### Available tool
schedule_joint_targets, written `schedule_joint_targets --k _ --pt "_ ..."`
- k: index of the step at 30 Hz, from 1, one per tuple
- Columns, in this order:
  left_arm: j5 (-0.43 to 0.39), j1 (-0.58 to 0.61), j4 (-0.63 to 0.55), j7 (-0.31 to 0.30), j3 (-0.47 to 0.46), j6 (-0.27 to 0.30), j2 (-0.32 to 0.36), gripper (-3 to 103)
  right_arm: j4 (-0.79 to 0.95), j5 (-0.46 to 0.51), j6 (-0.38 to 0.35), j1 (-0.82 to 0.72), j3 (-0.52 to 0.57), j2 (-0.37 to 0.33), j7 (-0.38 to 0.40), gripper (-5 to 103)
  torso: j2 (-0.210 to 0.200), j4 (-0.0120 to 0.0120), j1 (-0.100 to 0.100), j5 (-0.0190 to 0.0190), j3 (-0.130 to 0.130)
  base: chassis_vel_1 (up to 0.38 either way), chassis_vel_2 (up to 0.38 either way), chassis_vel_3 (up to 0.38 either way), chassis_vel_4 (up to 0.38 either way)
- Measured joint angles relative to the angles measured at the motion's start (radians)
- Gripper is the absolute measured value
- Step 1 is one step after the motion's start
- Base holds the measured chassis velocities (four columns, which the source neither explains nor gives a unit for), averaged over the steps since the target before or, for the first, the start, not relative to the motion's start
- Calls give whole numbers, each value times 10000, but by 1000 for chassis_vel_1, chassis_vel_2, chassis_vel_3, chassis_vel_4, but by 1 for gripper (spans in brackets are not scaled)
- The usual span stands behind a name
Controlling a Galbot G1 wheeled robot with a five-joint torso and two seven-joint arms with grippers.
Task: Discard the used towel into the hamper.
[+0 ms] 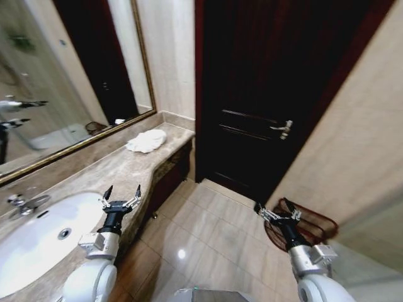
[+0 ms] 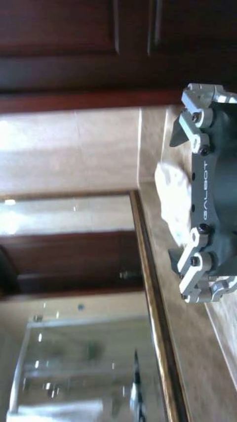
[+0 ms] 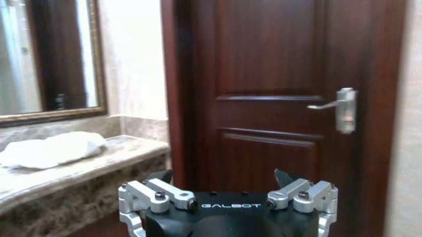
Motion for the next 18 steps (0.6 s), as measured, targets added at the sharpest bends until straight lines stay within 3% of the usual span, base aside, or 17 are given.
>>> schedule_joint_targets --k 8,18 --pt "112 -25 146 -122 47 -339 -5 100 -22 0 -7 53 -43 -17 -11 100 2 3 -3 0 -2 -56 267 288 -31" --pt "188 23 181 -141 100 -484 -10 100 -128 -12 -16 39 -74 -32 -47 100 2 -3 -4 -1 -2 -137 167 162 -160"
